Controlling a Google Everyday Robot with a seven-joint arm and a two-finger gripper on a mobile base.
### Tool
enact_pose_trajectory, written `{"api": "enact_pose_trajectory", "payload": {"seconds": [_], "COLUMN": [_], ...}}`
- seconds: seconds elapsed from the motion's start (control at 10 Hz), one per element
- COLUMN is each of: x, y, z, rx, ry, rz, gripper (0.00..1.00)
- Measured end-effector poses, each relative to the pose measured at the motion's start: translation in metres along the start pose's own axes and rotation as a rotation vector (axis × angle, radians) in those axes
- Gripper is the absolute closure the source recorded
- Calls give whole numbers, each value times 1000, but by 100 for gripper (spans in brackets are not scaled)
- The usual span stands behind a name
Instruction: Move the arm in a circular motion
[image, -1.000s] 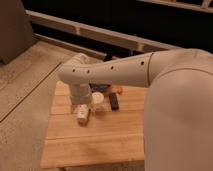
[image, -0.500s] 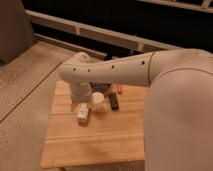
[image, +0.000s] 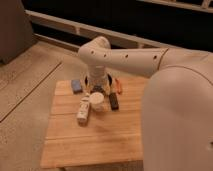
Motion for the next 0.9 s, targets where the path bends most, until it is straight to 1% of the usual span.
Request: {"api": "enact_pose_trajectory", "payload": {"seconds": [0.1,0.2,0.3,0.4,0.5,0.6,0.7,0.8,0.9], "x": [-17,-40,-53,-75,-88,-100,-106,-113,-114], "y": [-13,-27,-34,-38,-34,-24,-13,14,33], "z": [-7,-16,-22,-32,-39,-45,-47,-48,-50], "rx": [10,23,30,39,40,36,29,15,2], "ry": [-18,-48,-68,-107,-134,-160,-170,-183,-189], "rz": [12,16,11,-14,-44,-86,-125,-199,-244], "gripper": [35,35,35,35,35,35,35,35,35]}}
